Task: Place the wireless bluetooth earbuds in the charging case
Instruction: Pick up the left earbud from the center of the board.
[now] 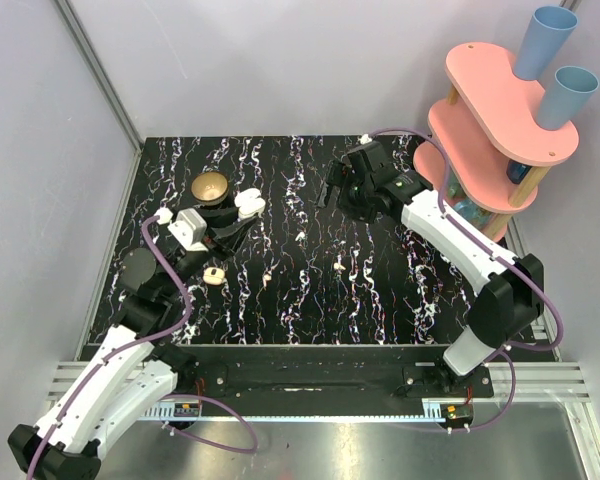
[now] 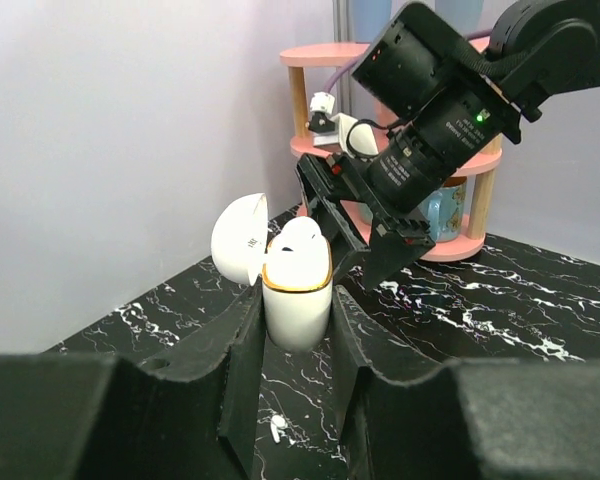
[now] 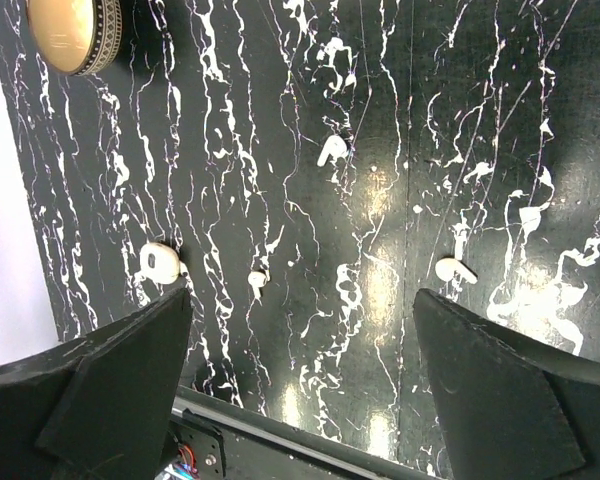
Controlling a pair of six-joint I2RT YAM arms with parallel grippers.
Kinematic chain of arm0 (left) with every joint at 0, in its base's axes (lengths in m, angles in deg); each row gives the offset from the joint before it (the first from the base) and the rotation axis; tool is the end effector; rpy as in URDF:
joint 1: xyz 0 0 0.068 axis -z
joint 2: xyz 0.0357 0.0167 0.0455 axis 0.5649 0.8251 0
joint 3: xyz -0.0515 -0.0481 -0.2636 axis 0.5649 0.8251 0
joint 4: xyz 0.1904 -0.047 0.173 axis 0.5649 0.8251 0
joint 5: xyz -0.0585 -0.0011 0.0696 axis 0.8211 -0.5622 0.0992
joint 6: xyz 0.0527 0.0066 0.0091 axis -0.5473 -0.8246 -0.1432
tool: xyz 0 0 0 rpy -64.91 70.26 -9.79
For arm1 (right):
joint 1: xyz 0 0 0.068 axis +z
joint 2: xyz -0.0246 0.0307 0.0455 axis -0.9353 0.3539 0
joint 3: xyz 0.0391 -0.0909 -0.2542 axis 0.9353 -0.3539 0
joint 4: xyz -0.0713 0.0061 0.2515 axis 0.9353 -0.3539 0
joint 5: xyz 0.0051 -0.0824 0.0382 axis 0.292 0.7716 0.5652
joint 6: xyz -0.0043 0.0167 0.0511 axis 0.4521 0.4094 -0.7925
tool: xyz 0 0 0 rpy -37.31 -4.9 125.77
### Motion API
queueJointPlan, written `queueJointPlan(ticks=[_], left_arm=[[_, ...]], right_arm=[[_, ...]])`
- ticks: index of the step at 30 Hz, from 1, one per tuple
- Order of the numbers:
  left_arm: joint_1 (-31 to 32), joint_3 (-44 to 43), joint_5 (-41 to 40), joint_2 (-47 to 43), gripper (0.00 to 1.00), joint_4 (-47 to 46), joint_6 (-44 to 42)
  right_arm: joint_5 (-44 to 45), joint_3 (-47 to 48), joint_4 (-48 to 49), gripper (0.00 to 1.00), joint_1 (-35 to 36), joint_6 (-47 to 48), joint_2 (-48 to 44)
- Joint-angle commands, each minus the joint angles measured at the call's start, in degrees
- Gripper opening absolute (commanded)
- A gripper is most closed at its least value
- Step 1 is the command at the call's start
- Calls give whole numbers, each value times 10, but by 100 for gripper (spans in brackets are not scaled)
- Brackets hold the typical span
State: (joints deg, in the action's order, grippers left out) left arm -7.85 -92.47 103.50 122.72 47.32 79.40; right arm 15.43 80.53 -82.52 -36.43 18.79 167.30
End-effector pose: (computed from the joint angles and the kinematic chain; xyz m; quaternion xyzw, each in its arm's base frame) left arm 0.1319 -0.0807 0.3591 0.2736 0.5298 -0.3012 0.7441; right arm 0.3032 0.1964 0.3334 0.0639 0.9212 0.2353 0.3032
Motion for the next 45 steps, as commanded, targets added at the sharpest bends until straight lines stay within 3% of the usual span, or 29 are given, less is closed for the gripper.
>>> queueJointPlan(ticks=[1,8,16,28,36,40,45], left_arm=[[-1,-6,-20,-17,0,-1,-26],[-1,-19,-15,-6,0,4,-38],[0,-31,-38,-16,0,35,-30],[-1,-21,-78,-52,0,78,-56],[-1,-22,-82,-51,0,86,-60],[-1,-27,-92,-58,0,95,-68],[-1,-23,-109,-77,0,104,-89]], right_arm=[[9,-15,28,100,-3,-1,-22],[-105,-34,67,100,-3,20,3],[-86,-40,68,88,-2,33,21],[-65,21,42,82,13,4,137],[-49,40,77,88,13,-152,181],[-27,74,73,94,19,-146,190],[112,77,44,100,25,-93,147]])
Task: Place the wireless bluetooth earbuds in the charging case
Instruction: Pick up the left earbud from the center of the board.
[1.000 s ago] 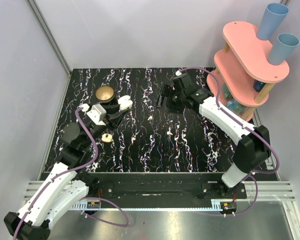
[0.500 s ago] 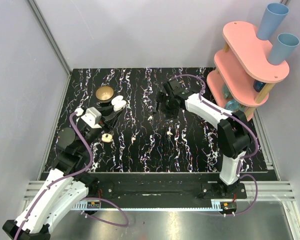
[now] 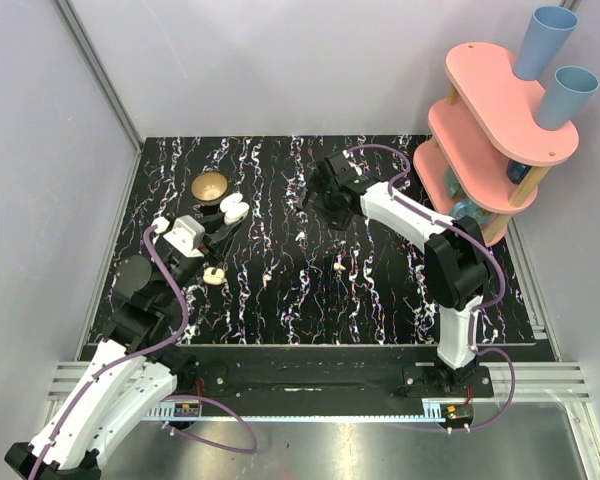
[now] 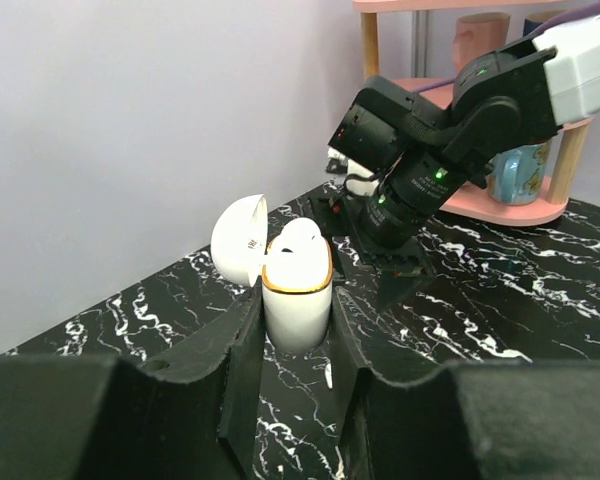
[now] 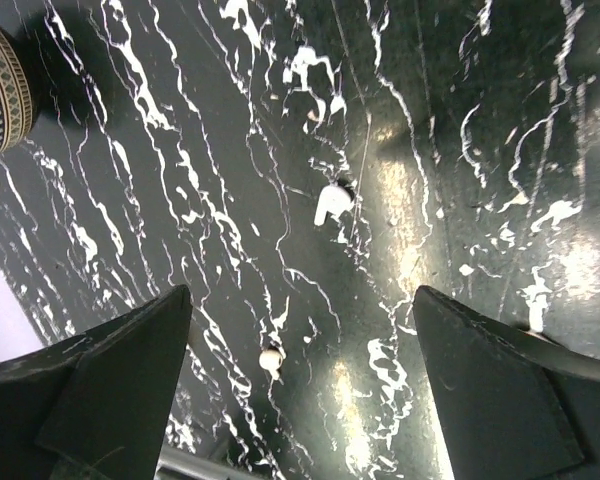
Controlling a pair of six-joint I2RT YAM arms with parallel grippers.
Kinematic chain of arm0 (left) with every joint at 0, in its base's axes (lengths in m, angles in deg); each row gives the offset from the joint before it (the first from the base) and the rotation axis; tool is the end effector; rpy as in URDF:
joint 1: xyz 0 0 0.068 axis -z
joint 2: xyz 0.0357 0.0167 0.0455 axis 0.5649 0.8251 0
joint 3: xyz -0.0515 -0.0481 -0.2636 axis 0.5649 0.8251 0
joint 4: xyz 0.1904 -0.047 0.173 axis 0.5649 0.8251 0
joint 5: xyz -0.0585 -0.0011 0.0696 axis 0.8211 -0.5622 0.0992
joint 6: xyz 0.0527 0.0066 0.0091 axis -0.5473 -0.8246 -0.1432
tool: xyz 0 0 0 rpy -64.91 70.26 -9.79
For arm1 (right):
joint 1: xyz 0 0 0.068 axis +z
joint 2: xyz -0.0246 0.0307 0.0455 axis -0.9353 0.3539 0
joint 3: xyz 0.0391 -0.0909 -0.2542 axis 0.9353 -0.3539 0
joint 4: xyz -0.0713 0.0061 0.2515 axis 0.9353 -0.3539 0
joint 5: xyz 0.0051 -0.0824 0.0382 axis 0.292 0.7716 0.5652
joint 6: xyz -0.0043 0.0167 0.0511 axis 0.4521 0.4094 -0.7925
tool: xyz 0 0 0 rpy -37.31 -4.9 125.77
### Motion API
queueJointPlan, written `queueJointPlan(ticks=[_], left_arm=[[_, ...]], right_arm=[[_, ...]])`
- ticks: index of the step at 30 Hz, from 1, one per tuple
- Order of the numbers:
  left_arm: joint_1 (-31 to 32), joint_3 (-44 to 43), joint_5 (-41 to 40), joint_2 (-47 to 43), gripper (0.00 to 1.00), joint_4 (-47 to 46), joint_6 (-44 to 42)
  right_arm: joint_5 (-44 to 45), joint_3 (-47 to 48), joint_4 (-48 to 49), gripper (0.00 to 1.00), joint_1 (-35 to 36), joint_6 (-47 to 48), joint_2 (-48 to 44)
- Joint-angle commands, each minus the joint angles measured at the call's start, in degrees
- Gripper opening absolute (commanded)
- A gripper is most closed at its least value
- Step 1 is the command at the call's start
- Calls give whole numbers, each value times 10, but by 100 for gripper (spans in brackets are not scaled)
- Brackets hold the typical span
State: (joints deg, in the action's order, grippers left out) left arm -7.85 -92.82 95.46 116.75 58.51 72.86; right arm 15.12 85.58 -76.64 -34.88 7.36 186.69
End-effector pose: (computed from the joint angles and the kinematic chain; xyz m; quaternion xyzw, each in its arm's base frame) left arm 0.1172 -0.0680 0.3544 0.2572 0.5679 -0.2192 0.7506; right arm 0.3596 0.2471 0.2404 0.1467 0.9378 0.2224 0.2225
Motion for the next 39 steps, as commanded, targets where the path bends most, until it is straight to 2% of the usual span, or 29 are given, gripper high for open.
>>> queueJointPlan(ticks=[1,5,8,9,11,12,13,16,18,20,24,27,35,39], left_arm=[[-1,-20,-30,-21,0,-10,-26],[-1,-26,-26,-18,0,-10,-25],[-1,-32,-20,-10,0,2,-21],[-1,-32,-20,-9,0,3,-18],[-1,-29,-20,-9,0,1,-8],[0,-28,-22,-10,0,-2,-6],[-1,-27,-22,-9,0,-2,-4],[0,-31,-24,-5,0,-2,-4],[-1,-41,-23,1,0,9,-7],[-1,-46,-20,5,0,10,-11],[-1,-47,-21,15,0,11,-2],[-1,-46,-23,18,0,5,6],[-1,-47,-35,18,0,16,0],[-1,-47,-39,20,0,19,-10]], right_arm=[[129,25,-17,100,9,27,-65],[110,21,-8,100,-16,11,-93],[32,-10,12,100,-48,-36,-107],[-22,-41,27,100,-72,-50,-114],[-80,-75,76,100,-97,-97,-117],[-152,-106,97,96,-120,-102,-116],[-165,-120,126,95,-123,-105,-118],[-126,-127,143,98,-119,-65,-135],[-71,-107,106,100,-119,-45,-147],[-36,-85,50,100,-117,-16,-148],[105,23,-77,99,-84,27,-116],[155,69,-138,100,-62,35,-85],[124,92,-176,97,-49,-65,-43],[131,138,-201,96,-35,-95,-13]])
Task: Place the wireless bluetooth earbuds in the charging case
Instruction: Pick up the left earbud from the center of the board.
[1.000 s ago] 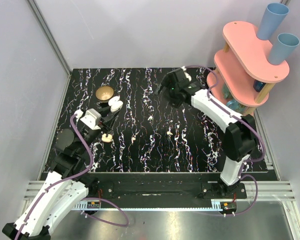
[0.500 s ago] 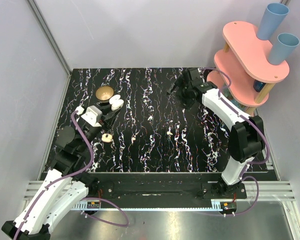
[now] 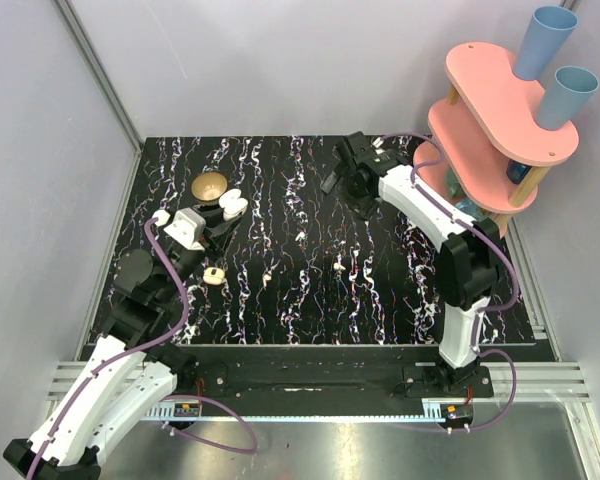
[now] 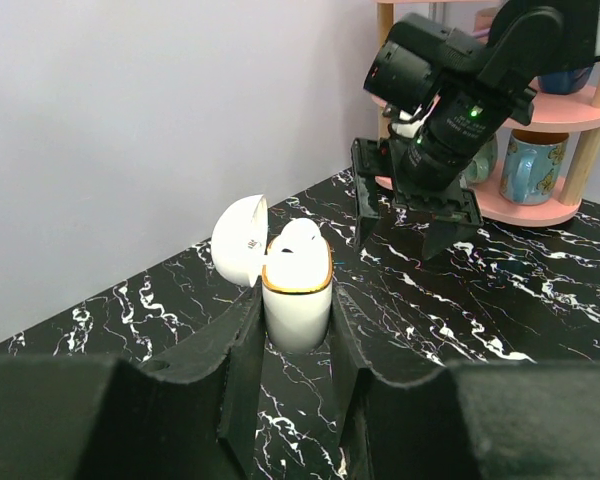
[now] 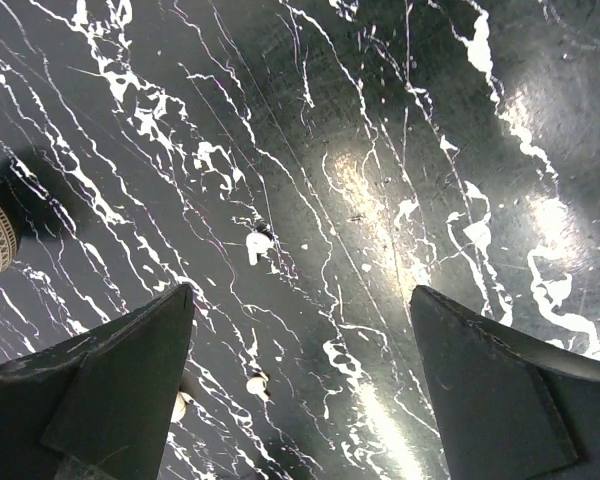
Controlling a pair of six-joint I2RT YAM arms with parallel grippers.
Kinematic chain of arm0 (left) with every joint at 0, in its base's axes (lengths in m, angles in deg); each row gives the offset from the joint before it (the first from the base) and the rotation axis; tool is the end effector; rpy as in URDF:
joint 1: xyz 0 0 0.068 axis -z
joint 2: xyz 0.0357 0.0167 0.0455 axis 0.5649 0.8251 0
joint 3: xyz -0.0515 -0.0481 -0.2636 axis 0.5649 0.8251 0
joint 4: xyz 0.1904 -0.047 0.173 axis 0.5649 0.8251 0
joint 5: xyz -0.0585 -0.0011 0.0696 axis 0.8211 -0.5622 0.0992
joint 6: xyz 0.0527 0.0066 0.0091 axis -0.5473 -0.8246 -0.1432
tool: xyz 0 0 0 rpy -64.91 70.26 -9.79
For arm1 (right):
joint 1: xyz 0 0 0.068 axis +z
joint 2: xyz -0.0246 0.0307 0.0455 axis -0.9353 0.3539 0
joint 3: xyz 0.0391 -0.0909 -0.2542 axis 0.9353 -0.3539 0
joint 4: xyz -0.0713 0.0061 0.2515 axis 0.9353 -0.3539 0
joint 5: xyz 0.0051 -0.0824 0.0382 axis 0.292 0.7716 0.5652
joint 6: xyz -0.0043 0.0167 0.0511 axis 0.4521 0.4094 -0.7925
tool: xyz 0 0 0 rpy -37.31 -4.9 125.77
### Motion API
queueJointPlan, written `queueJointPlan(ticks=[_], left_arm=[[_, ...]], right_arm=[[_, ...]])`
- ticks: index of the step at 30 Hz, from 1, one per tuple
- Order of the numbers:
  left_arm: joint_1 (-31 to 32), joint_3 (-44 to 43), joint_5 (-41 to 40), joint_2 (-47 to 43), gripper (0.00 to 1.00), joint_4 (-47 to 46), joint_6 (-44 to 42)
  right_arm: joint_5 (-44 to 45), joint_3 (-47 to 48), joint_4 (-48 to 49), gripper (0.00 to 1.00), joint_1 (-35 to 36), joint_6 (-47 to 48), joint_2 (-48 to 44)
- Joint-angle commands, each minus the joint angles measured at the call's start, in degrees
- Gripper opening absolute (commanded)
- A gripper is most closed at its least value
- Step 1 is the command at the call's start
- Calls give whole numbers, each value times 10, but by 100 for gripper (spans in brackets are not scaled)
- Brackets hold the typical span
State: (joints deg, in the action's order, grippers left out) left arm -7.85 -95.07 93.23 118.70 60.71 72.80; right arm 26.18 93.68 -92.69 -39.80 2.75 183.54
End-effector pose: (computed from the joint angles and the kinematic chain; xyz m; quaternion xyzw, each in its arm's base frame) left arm 0.1225 -0.0691 0.3599 0.2457 0.5858 -0.2066 0.7442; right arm 0.3650 0.1993 0.2903 0.2522 0.9244 0.1263 0.2568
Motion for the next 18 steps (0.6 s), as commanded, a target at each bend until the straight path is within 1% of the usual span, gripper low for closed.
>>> queueJointPlan(ticks=[1,6,11,17,18], left_arm=[[-1,-25,-17,1,0,-4,-13],[-1,-29,-21,4,0,2,-17],[-1,-18,-34,-12,0,18,-20],[-1,-12,-57,-41,0,40,-27],[-1,-12,-60,-44,0,44,-25]], right_arm=[[16,66,-46,96,16,-56,25],[-25,113,-64,94,28,-78,73],[-56,125,-66,91,42,-111,100],[-55,137,-69,88,56,-139,117],[-55,138,-69,86,58,-148,118]])
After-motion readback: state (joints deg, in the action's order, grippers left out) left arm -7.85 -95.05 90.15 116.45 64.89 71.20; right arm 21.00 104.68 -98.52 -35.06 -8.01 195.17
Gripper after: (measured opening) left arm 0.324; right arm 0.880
